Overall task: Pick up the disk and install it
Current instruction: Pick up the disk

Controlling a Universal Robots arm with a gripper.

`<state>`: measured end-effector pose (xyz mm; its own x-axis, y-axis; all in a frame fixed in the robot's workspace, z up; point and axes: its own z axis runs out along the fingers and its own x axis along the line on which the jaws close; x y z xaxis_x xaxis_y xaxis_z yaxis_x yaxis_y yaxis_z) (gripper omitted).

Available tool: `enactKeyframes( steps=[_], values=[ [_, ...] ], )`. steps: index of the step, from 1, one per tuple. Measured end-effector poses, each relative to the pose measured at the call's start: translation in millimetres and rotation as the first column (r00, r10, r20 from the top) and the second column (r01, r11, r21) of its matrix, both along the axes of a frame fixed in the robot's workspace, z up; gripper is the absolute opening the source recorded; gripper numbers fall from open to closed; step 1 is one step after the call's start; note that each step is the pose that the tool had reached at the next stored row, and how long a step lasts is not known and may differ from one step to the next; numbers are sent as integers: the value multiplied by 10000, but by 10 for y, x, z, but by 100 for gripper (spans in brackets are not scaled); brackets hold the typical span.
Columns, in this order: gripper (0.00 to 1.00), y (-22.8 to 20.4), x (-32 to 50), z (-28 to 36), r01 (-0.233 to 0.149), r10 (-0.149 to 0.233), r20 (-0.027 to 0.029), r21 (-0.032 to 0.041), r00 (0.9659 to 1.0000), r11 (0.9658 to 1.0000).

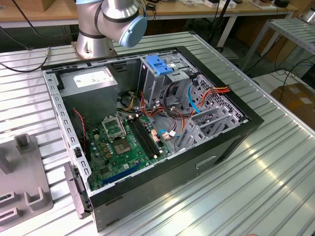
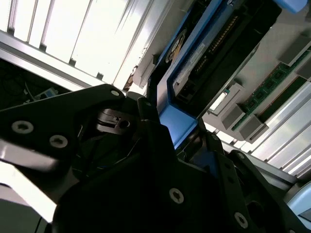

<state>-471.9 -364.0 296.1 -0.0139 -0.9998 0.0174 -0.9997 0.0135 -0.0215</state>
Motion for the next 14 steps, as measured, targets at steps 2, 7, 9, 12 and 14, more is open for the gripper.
enactKeyframes(
  steps=[2, 7, 9, 12, 14],
  values=[
    [44, 0, 0, 0, 0, 0, -1, 0, 10000, 10000],
    [37, 0, 0, 0, 1, -1, 0, 0, 10000, 10000],
    [37, 0, 0, 0, 1, -1, 0, 0, 10000, 10000],
    [37, 0, 0, 0, 1, -1, 0, 0, 10000, 10000],
    [37, 0, 0, 0, 1, -1, 0, 0, 10000, 10000]
  ],
)
